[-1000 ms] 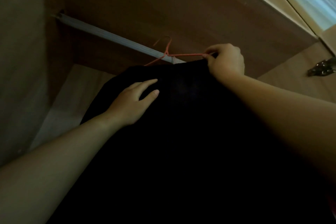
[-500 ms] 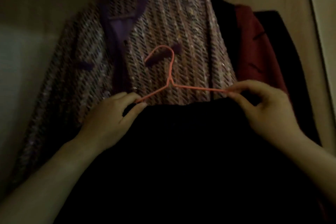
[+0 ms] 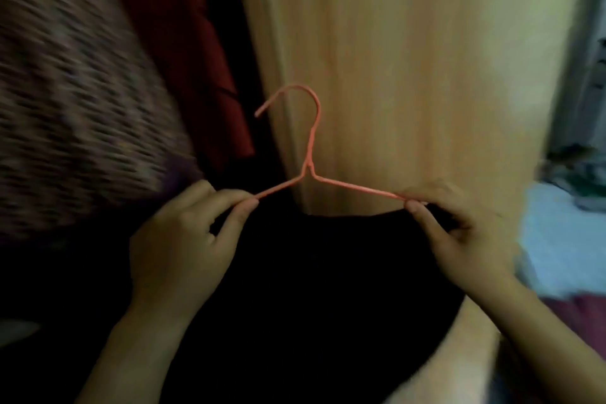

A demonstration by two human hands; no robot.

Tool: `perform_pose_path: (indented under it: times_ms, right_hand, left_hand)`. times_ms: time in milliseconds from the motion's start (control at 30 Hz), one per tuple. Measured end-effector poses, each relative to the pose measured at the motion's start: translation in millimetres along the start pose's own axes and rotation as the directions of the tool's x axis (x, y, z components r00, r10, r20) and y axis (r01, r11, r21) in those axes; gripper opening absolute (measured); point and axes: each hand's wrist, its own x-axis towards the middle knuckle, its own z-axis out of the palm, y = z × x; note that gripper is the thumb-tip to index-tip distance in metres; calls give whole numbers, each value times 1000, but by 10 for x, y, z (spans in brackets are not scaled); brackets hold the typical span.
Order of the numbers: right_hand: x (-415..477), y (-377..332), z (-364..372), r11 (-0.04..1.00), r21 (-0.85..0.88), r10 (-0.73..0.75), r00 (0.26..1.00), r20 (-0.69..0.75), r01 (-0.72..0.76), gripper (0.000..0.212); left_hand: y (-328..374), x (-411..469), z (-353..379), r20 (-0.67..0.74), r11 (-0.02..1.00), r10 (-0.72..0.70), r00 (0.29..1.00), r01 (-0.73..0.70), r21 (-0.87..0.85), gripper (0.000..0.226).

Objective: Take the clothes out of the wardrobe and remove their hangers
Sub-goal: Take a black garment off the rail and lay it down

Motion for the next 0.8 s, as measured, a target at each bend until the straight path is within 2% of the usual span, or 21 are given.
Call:
perform_pose_path:
  times_ms: [100,233,367,500,633,800]
  right_hand:
    - [-593,181,-911,987,-84,130,990,-53,-134,18]
    - [-1285,257,-2156,929,-235,255,955,-153,-286,17]
    - [-2036,218,-3235,824,-368,354,899,-259,-431,16]
    - [-2605,114,-4001,708,-425,423,820,-385,-564,20]
    - [-2799,167,-4578,612,-500,415,787,-457,-613,16]
    - [-2603,610,-5212,511,-640,386,818,-426,-574,17]
  left_hand:
    - [852,-250,418,73,996,43,996,-37,-83,24]
    - [1981,-580,933,179,959,106,978,-52,-280,20]
    - [3031,-956,1406,265,880,235,935,-89,-466,22]
    - [3880,-1220,1748,327,809,335,884,-91,-581,23]
    - [4485,-1346,2157,381,707,395,836,-12,-707,24]
    - [5006,-1385,2886,451,586,396,800,158,-795,23]
